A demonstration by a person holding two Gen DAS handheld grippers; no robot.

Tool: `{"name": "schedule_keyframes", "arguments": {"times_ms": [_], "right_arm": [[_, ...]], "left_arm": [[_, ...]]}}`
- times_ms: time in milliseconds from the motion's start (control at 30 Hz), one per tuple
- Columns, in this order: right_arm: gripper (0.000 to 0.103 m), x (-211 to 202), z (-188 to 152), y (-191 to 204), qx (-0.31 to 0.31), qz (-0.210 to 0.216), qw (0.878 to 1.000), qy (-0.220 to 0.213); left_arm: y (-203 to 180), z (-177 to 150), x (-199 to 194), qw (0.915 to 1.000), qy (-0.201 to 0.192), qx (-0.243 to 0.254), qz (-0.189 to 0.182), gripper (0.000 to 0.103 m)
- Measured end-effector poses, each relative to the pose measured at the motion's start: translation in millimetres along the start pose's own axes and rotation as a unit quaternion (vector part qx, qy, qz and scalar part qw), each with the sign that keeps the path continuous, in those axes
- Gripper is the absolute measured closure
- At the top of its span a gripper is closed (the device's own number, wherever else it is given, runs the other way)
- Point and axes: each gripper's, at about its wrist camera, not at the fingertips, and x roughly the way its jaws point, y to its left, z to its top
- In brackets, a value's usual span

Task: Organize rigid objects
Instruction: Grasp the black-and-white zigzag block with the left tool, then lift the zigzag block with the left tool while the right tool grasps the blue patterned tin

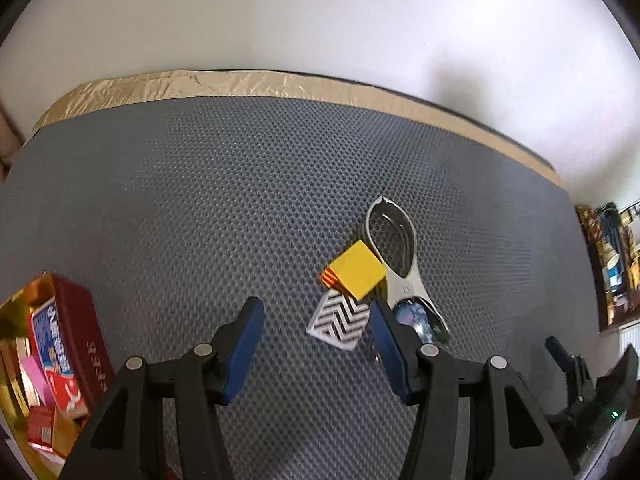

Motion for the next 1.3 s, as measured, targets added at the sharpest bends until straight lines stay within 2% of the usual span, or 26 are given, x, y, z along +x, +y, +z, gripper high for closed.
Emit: {"name": "schedule_keyframes", "arguments": {"times_ms": [233,533,600,667,767,900,967,1067,1100,1167,1300], "right_arm": [[0.008,-4.9,-1.7,-2.3,0.000,0.003,1.000,-0.002],[0.007,8.1,4.7,5.2,-0.001,0.003,1.000,0.001],[0.007,9.5,5.6,5.6,-0.001,0.003,1.000,0.001],[0.007,11.7,6.9,6.6,-0.002,0.003,1.000,0.001],[0.007,12.3,7.0,7.4,-0.001,0.002,1.000,0.001],[0.006,12.2,6.9,7.4,-0.001,0.003,1.000,0.001],[0.006,12.1,7.0,7.2,-0.001,0.002,1.000,0.001],[0.006,13.7,8.4,7.0,-0.002,0.003,1.000,0.001],[0.006,15.0,9.4,7.4,-0.003,0.004,1.000,0.001],[0.006,14.9,9.4,6.9,-0.002,0.004,1.000,0.001],[0.006,17.3,10.1,6.4,-0.002,0.002,1.000,0.006]], "left_arm": [[1.0,3.2,21.7,0.9997,0.022,0.000,-0.010,0.047],[12.1,2.7,24.5,0.9979,0.035,-0.028,-0.046,0.047],[11.6,2.4,24.8,0.9978,0.038,-0.021,-0.050,0.047],[7.4,2.8,26.7,0.9976,0.046,-0.013,-0.050,0.046],[3.6,5.1,24.4,0.9979,0.038,-0.008,-0.053,0.047],[-2.9,8.6,31.9,0.9983,0.047,0.005,-0.032,0.047],[-2.8,8.8,39.8,0.9980,0.058,-0.003,-0.025,0.046],[8.7,7.1,44.9,0.9973,0.053,-0.036,-0.036,0.047],[13.1,6.0,46.4,0.9967,0.053,-0.046,-0.042,0.051],[17.2,3.6,43.6,0.9971,0.041,-0.053,-0.036,0.068],[27.9,-6.9,36.8,0.9952,0.037,-0.078,-0.046,0.068]]}}
